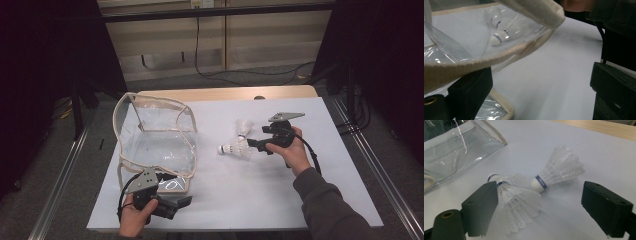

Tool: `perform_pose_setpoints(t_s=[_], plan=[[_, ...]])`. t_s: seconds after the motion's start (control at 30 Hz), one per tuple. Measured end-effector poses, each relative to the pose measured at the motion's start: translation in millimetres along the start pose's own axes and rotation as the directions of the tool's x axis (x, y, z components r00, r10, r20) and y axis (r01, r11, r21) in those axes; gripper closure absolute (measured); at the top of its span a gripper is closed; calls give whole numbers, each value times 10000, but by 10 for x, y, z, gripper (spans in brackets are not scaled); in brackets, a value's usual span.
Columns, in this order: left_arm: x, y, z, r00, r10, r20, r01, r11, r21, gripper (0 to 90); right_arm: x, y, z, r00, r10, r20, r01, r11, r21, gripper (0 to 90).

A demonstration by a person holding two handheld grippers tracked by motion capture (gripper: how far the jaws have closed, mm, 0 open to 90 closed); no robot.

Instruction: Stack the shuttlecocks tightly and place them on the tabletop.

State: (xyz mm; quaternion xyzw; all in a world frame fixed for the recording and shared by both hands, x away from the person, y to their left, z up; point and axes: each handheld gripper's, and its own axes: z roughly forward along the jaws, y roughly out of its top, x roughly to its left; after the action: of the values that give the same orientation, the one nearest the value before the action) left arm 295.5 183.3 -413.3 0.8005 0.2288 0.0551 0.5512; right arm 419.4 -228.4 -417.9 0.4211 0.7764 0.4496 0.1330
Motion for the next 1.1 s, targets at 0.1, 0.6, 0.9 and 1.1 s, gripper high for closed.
perform_pose_setpoints(t_s=[0.1,0.6,0.9,1.1], plan=[[1,1,1,10000,-7,0,7,10000,-11,45,1,16,9,10000,11,24,-11,10000,-17,134],[1,-1,3,10000,0,-7,0,10000,-27,45,-55,88,63,9992,40,388,-43,10000,68,127],[1,-2,5,10000,12,-22,-12,10000,-32,45,-91,145,117,9981,126,600,-127,9999,15,126],[2,0,3,10000,1,-5,-1,10000,-35,45,-129,152,139,9968,253,759,-249,9997,-60,127]])
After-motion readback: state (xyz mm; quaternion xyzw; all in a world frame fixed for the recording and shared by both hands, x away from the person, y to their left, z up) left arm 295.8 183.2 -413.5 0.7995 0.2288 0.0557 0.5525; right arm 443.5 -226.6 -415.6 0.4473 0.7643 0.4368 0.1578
